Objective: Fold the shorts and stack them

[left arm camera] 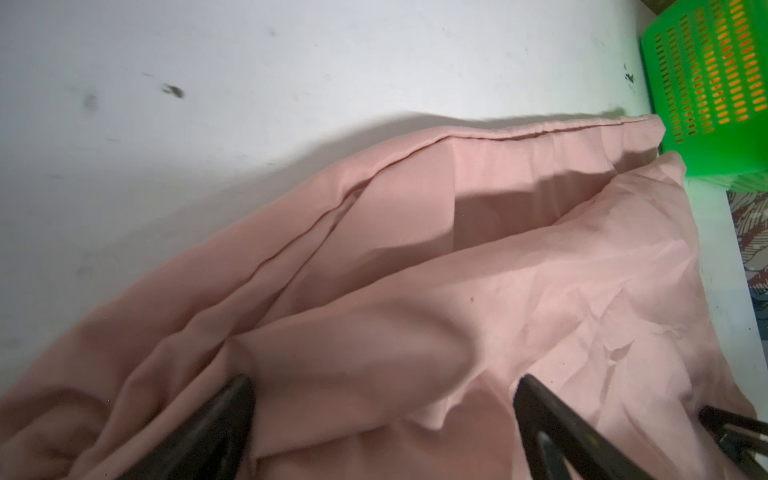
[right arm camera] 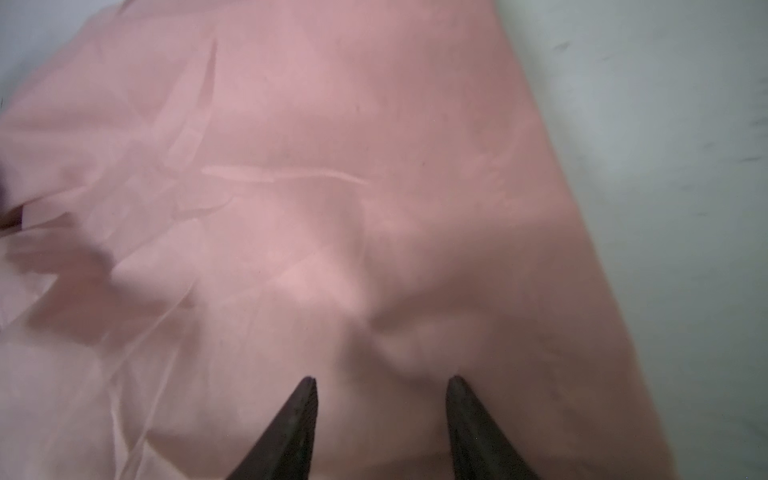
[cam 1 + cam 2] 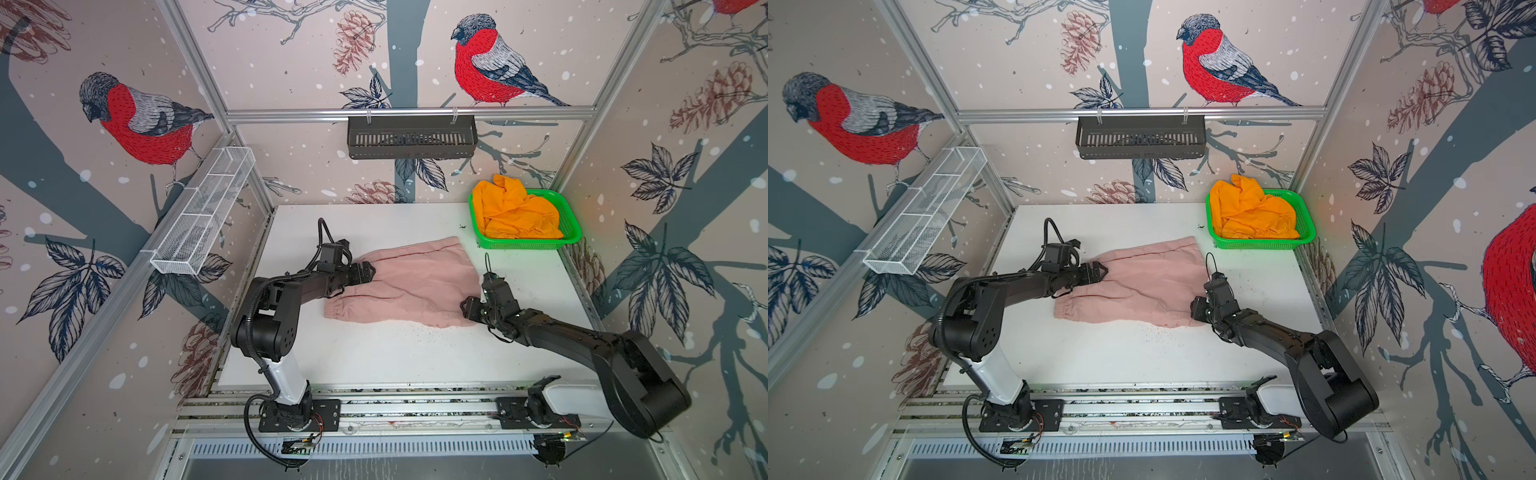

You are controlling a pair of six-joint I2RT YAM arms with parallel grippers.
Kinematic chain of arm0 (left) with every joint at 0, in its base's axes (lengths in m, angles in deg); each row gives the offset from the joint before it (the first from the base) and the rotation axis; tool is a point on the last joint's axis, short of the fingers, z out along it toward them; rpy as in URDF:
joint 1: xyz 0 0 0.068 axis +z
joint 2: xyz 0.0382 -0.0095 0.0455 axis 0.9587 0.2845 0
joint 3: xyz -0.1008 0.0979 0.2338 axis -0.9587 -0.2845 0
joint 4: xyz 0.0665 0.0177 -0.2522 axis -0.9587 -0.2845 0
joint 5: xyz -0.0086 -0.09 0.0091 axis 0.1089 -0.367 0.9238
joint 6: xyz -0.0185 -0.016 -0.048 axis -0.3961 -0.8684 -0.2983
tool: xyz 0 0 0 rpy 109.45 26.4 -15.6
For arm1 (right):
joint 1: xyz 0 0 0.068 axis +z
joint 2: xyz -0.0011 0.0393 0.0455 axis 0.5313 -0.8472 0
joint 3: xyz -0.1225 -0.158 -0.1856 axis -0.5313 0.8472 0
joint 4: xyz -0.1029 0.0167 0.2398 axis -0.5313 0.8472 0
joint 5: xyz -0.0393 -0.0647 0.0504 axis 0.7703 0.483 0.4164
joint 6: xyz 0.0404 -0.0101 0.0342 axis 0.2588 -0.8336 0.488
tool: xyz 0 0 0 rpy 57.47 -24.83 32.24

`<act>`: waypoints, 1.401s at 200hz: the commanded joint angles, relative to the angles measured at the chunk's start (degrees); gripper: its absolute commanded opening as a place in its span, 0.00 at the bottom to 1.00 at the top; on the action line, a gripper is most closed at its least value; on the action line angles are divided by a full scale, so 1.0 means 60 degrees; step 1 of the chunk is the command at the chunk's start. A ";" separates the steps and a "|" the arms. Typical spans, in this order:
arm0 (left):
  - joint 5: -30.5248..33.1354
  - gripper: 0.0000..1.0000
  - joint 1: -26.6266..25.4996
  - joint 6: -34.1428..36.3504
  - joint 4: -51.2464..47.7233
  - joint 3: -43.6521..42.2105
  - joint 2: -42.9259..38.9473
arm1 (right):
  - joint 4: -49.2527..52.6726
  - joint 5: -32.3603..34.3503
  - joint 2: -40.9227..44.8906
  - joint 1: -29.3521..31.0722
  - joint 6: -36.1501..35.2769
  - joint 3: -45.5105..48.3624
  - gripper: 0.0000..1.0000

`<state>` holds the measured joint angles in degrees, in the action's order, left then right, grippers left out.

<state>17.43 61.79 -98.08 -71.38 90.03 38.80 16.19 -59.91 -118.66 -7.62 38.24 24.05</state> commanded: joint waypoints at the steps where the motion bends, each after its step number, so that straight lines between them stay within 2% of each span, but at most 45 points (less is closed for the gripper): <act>1: -0.0242 0.98 -0.0181 -0.0564 -0.0404 -0.0276 0.0047 | 0.0980 0.0230 0.0572 -0.0695 -0.0129 0.0057 0.52; 19: -0.0422 0.98 -0.0430 -0.0817 -0.0214 -0.0303 -0.0196 | 0.1165 0.0086 0.1150 -0.1139 -0.0367 0.0050 0.54; 41: -0.0022 0.98 -0.0663 -0.0978 -0.0476 -0.0272 -0.1027 | 0.1600 0.0445 0.1852 -0.1250 -0.0749 -0.0399 0.60; 59: 0.0782 0.98 -0.0681 -0.0999 -0.0993 -0.0177 -0.2155 | 0.1740 0.0619 0.2423 -0.1264 -0.1345 -0.0778 0.63; 84: 0.2020 0.98 -0.0683 -0.0544 -0.2283 0.0274 -0.3894 | 0.1393 0.0015 0.2922 -0.1168 -0.2516 -0.1318 0.69; 104: 0.2855 0.98 -0.0671 -0.0211 -0.3103 0.0525 -0.5181 | 0.1366 -0.0114 0.2761 -0.0463 -0.3174 -0.2023 0.71; 131: 0.3270 0.98 -0.0623 -0.0129 -0.4204 0.1042 -0.6471 | 0.1492 0.0352 0.1571 0.1422 -0.3515 -0.3203 0.72; 157: 0.3350 0.98 -0.0544 0.0119 -0.5152 0.1301 -0.7309 | 0.1384 0.0468 -0.0633 0.3375 -0.3721 -0.4413 0.72; 177: 0.3769 0.99 -0.0341 0.0413 -0.5447 0.1240 -0.7767 | 0.0961 0.0100 -0.2324 0.4197 -0.3921 -0.5178 0.72; 190: 0.3689 0.99 0.0082 0.0333 -0.5496 0.1019 -0.7962 | 0.0752 -0.0146 -0.3269 0.4425 -0.3988 -0.5533 0.72; 206: 0.3029 0.99 0.0695 -0.0124 -0.5335 0.0628 -0.8199 | 0.0424 -0.0422 -0.4110 0.4511 -0.3979 -0.5707 0.71; 233: 0.2744 0.99 0.0772 -0.0413 -0.4803 -0.0060 -0.8423 | 0.0377 -0.0337 -0.5041 0.4639 -0.4084 -0.5778 0.70; 280: 0.2422 0.99 0.0768 -0.0606 -0.4507 -0.0696 -0.8141 | 0.0228 -0.0270 -0.4936 0.4342 -0.3697 -0.4599 0.70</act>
<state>34.04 66.31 -100.59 -101.04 87.22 -10.42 18.64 -61.85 -149.78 19.53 14.59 -6.79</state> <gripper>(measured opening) 0.986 0.697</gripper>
